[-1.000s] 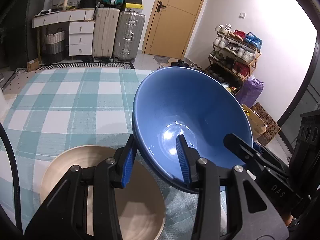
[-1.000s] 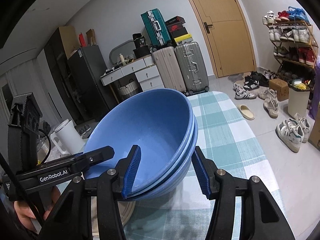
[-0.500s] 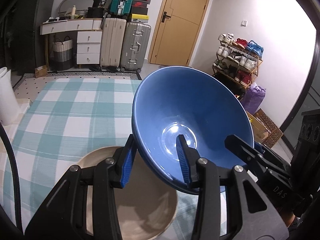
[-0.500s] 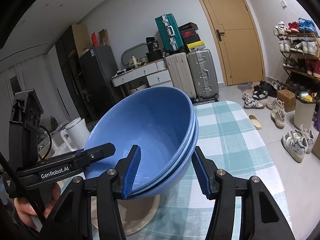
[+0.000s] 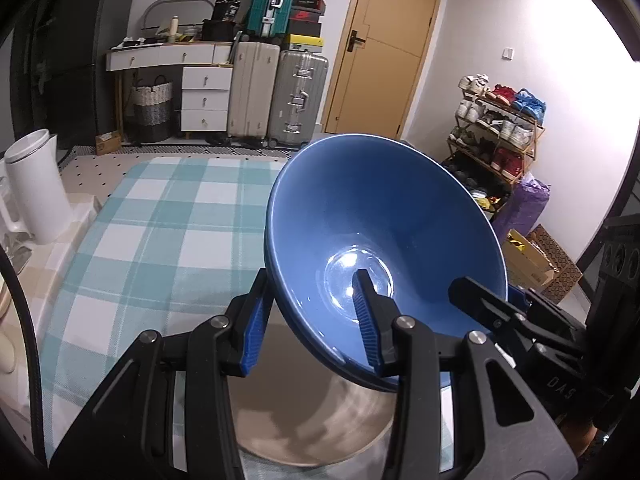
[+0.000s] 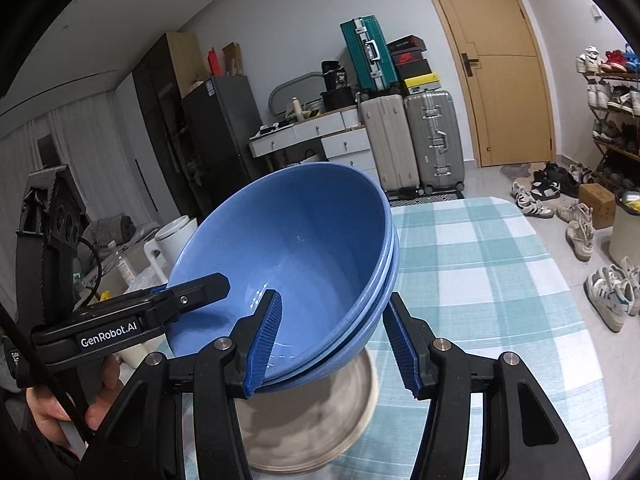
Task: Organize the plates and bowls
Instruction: 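Lift the blue bowl stack with both tools and carry it over the cream plates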
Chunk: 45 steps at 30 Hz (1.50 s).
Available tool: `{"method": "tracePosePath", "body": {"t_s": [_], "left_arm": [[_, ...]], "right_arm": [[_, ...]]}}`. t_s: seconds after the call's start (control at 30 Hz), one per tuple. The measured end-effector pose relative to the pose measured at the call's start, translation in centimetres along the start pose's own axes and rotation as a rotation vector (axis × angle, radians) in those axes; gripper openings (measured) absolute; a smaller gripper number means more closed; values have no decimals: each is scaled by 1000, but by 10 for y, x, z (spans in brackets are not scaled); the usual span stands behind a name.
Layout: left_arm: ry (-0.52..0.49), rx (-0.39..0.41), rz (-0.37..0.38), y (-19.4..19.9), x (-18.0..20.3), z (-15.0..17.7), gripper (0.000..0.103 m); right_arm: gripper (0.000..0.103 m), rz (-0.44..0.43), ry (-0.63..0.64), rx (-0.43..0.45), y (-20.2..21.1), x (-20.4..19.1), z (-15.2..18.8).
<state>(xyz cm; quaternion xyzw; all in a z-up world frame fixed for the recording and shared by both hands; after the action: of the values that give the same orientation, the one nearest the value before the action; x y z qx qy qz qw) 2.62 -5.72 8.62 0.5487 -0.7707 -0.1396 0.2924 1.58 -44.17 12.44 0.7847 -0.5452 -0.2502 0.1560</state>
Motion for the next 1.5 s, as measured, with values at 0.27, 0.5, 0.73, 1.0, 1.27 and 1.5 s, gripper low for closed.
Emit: {"method": "tracePosePath", "body": {"t_s": [0.27,0.5,0.73,1.0,1.27,1.5], "left_arm": [[20,-14,-35,10,-22,13,36],[42,-40,-63,4,-30,26,36],[64,-75,-81,-15,-36,38,36],[73,-108,-88,-37,-44,43,36],[77,-137,-88,-55,-54,49,36],[74,-134,-84,-60,-56,49,37]], "right_arm": [[54,-18,25,-19,-12,-18,7],[54,-26,39,-50,-26,-24,15],[54,-25,44,-87,-42,-26,29],[54,-24,39,-115,-52,-22,37],[54,-17,31,-137,-60,-16,42],[54,-16,28,-142,-64,-14,42]]}}
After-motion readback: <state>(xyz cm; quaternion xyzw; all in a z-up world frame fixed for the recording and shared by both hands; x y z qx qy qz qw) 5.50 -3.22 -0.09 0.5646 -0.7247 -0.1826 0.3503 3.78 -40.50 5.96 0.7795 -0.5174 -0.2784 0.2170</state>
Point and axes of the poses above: each gripper's, at about its wrist camera, not at the fingertips, and y roughly against the way its jaws point, x to its right, z to its underside, the point moved 7 cm from there along -y, roughly the way its jaws point, and after that the axes turned 9 degrees about z, right-handed, at the moved point
